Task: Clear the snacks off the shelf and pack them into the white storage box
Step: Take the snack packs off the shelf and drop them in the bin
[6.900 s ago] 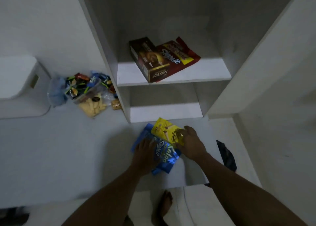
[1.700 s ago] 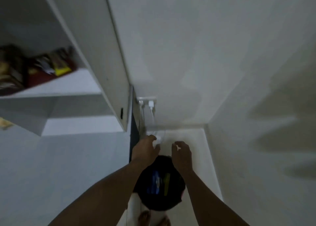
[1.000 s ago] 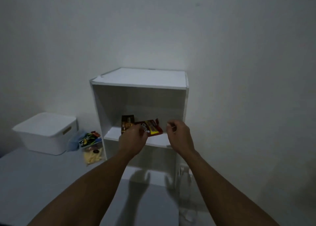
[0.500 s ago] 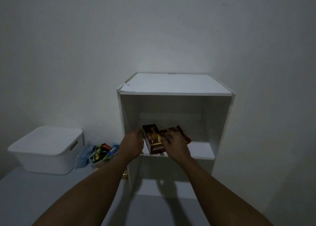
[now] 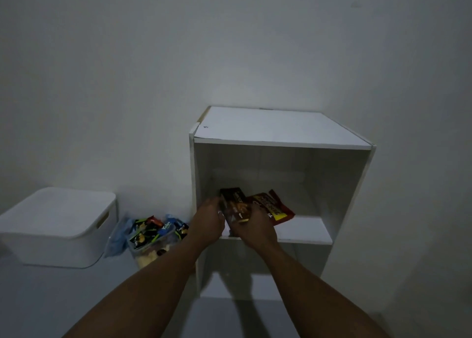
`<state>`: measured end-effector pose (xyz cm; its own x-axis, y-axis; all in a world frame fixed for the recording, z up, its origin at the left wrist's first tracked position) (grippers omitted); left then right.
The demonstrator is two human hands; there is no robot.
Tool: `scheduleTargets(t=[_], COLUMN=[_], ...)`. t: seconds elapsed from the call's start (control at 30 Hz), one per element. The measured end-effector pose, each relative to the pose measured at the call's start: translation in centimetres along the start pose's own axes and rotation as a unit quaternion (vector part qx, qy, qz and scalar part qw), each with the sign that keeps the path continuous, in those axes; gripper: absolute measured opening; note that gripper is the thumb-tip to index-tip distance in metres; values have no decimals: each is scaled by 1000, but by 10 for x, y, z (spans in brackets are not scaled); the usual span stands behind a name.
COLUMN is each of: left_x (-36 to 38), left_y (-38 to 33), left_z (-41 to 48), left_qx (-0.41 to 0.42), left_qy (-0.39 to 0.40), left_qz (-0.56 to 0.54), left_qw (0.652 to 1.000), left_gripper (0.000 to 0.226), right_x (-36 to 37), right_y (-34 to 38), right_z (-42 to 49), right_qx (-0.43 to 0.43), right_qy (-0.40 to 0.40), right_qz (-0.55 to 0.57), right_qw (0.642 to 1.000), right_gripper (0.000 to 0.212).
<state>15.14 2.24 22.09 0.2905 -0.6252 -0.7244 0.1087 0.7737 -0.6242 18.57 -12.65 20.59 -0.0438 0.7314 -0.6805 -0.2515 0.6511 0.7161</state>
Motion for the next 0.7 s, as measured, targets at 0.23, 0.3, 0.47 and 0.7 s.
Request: scheduleTargets(t=[0.23, 0.3, 0.47, 0.7], left_x=[31, 42, 67, 71], left_y=[3, -1, 4, 7], left_z=[31, 41, 66, 60], left_qx=[4, 24, 57, 68], left_qy=[71, 103, 189, 151], left_qz=[25, 50, 175, 143], left_qw=[997, 993, 965, 976], left_gripper=[33, 46, 79, 83], right_x=[-56, -73, -99, -105], right_y=[-20, -35, -62, -77], right_z=[8, 7, -2, -5], right_qx=[9, 21, 28, 20], right_qy=[-90, -100, -116, -133], right_qz=[25, 19, 30, 53], right_qw=[996, 995, 992, 990], right_gripper=[56, 61, 57, 54])
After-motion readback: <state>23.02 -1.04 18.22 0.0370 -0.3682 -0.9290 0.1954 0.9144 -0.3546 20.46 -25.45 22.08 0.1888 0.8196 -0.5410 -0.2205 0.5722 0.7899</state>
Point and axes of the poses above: each hand's wrist, its own z-axis towards the middle knuckle, its own x-axis out of the palm, y = z × x, the point moved 2 cm from there along z, towards the middle knuckle, and after that the axes turned 5 degrees about y, right-handed, at the moved point
